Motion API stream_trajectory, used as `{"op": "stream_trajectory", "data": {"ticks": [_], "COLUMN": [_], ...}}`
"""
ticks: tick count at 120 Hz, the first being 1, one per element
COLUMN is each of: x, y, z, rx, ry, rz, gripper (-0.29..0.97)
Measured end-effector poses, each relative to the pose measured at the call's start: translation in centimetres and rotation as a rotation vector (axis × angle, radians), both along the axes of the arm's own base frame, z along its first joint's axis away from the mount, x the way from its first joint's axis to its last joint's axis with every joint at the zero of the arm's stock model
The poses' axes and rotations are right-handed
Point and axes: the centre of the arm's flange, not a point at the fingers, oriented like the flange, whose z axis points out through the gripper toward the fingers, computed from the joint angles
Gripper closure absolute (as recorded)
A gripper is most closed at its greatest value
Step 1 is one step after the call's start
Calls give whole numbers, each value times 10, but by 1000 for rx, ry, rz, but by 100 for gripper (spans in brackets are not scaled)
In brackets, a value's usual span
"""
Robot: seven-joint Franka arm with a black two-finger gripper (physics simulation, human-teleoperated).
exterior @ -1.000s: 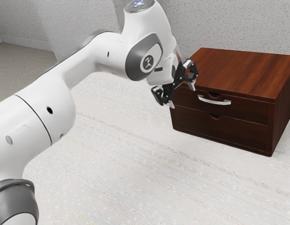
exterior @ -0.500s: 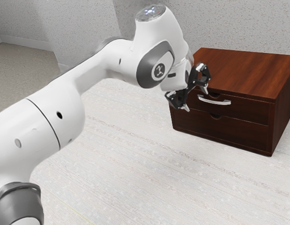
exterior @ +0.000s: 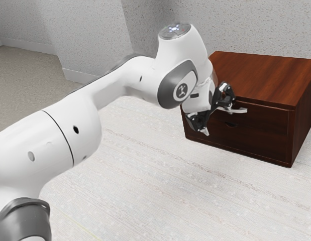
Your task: Pull the drawer handle with one arm to open the drawer
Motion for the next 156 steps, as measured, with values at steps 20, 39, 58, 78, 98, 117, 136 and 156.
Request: {"op": "stream_trajectory", "data": {"ticks": [20,39,58,78,98,117,136,156], "x": [-16,-28,-36,-47,-54,-75,-106,-140], "y": [-5,-11,-13,-27,-24,-23,-18,-14], "z": [6,11,26,29,18,15,23,22], "rx": [14,32,32,50,68,50,23,-5], "ry": [8,4,-23,-28,-2,27,43,74], "rz": [-10,-20,-26,-38,-23,-29,-39,-54], "gripper": [23,30,60,42,5,10,21,15]}}
